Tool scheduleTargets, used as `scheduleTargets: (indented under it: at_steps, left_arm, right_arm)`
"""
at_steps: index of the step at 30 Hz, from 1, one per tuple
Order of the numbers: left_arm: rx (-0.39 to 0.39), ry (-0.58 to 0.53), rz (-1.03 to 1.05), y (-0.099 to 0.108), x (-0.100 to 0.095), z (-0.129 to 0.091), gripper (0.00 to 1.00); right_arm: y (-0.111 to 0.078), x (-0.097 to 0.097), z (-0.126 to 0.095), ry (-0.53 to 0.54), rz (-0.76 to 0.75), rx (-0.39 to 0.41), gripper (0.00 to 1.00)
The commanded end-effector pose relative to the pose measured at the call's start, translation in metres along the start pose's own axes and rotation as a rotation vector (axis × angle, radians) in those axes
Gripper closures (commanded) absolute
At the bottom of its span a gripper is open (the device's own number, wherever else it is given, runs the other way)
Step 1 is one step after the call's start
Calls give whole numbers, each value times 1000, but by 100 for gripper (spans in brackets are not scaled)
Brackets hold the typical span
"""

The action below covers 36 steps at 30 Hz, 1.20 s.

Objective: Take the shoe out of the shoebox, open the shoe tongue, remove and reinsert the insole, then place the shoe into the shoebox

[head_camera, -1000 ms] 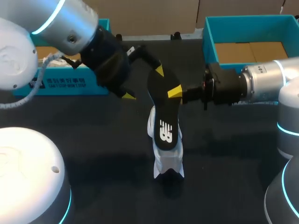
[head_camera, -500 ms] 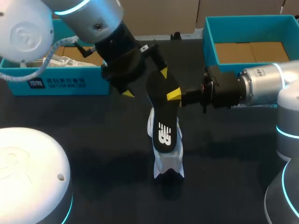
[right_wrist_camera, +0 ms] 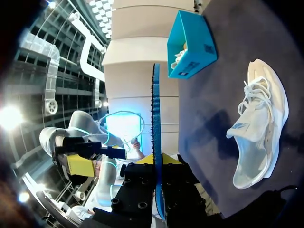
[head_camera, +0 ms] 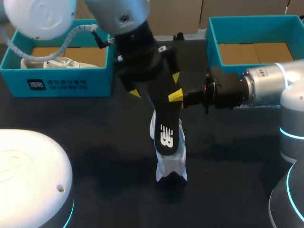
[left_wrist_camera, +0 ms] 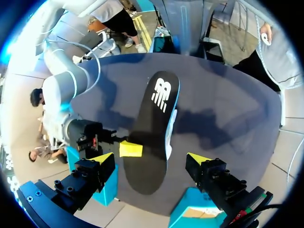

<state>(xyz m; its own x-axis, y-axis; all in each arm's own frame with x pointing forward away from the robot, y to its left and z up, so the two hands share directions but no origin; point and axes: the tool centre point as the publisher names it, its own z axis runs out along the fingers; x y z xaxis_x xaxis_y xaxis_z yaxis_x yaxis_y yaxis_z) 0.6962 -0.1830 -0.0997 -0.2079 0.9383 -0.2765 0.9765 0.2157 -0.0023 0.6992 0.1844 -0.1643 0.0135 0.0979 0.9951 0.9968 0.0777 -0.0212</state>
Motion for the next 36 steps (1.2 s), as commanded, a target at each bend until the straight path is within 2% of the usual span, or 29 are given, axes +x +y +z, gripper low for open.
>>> scheduleTargets:
  at_steps: [1,13,36]
  left_arm:
    - [2,97,12,-6,-8,5,0]
    - [-3,112,49,-17,-21,11,0]
    - [1,118,50,-18,-18,16,0]
  right_arm:
    - [4,-1,4,-1,1,9,100]
    - [9,-1,3,-7,0,30,100]
    - [9,-4,4,-6,4,31,100]
